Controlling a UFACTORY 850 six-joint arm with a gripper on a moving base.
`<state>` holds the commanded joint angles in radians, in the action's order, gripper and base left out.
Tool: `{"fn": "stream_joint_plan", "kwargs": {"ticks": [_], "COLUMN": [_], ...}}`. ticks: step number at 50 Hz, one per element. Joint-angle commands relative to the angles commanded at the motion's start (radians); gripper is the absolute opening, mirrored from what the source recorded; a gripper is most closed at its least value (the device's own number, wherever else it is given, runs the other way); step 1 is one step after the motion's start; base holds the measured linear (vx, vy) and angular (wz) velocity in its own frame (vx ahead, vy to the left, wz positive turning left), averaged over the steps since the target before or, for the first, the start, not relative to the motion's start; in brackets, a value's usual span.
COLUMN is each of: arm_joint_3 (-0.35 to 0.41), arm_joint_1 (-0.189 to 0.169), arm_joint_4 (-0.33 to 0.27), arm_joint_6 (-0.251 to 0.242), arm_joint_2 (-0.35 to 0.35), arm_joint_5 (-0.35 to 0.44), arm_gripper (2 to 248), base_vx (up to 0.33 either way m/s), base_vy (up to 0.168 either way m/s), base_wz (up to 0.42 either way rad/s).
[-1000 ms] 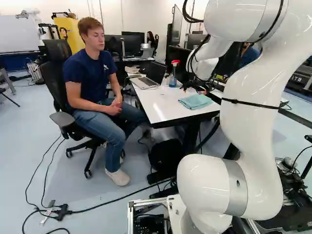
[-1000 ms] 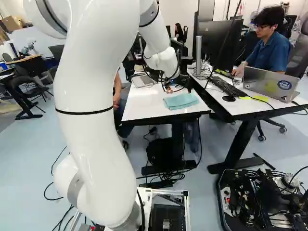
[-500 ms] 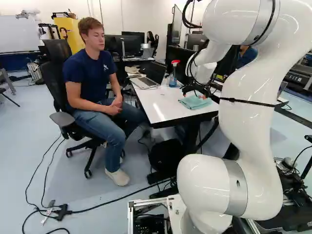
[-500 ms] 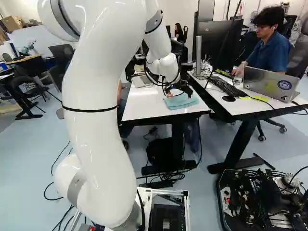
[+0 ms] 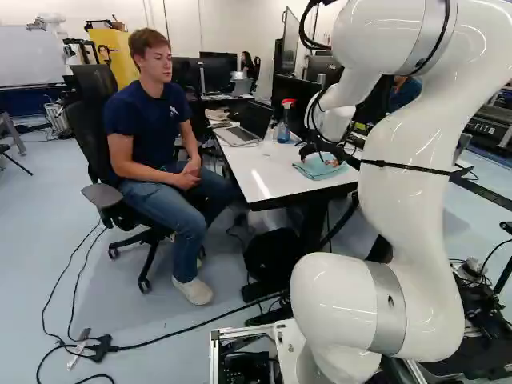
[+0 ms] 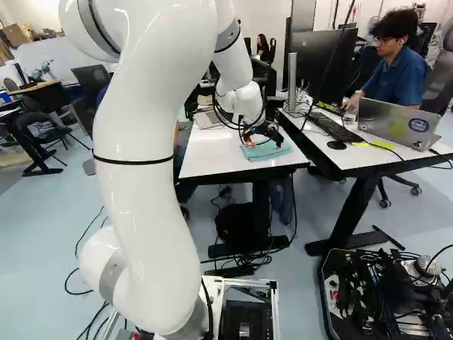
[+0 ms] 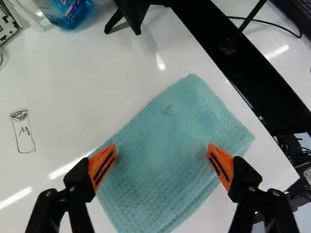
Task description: Clean the table with the green towel
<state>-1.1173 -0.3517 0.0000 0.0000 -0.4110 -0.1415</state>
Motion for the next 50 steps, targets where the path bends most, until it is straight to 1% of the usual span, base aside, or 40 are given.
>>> {"fn": "stream_joint_plan", "kwargs": {"ticks": [1, 5, 6, 10, 11, 15, 16, 21, 22, 26, 27, 31, 32, 50], "arm_joint_3": [0.0, 0.0, 0.0, 0.0, 0.0, 0.0, 0.0, 0.0, 0.0, 0.0, 0.0, 0.0, 0.0, 0.002], "arm_joint_1": [0.0, 0.0, 0.0, 0.0, 0.0, 0.0, 0.0, 0.0, 0.0, 0.0, 0.0, 0.0, 0.0, 0.0], "arm_joint_4": [0.0, 0.0, 0.0, 0.0, 0.0, 0.0, 0.0, 0.0, 0.0, 0.0, 0.0, 0.0, 0.0, 0.0], "arm_joint_6": [0.0, 0.0, 0.0, 0.0, 0.0, 0.0, 0.0, 0.0, 0.0, 0.0, 0.0, 0.0, 0.0, 0.0], "arm_joint_2": [0.0, 0.0, 0.0, 0.0, 0.0, 0.0, 0.0, 0.0, 0.0, 0.0, 0.0, 0.0, 0.0, 0.008], "arm_joint_5": [0.0, 0.0, 0.0, 0.0, 0.0, 0.0, 0.0, 0.0, 0.0, 0.0, 0.0, 0.0, 0.0, 0.0], "arm_gripper": [236, 236, 198, 198, 162, 162, 130, 130, 100, 100, 68, 68, 52, 51], "base_vx": [0.0, 0.0, 0.0, 0.0, 0.0, 0.0, 0.0, 0.0, 0.0, 0.0, 0.0, 0.0, 0.0, 0.0], "base_vy": [0.0, 0.0, 0.0, 0.0, 0.0, 0.0, 0.0, 0.0, 0.0, 0.0, 0.0, 0.0, 0.0, 0.0], "base_wz": [0.0, 0.0, 0.0, 0.0, 0.0, 0.0, 0.0, 0.0, 0.0, 0.0, 0.0, 0.0, 0.0, 0.0]}}
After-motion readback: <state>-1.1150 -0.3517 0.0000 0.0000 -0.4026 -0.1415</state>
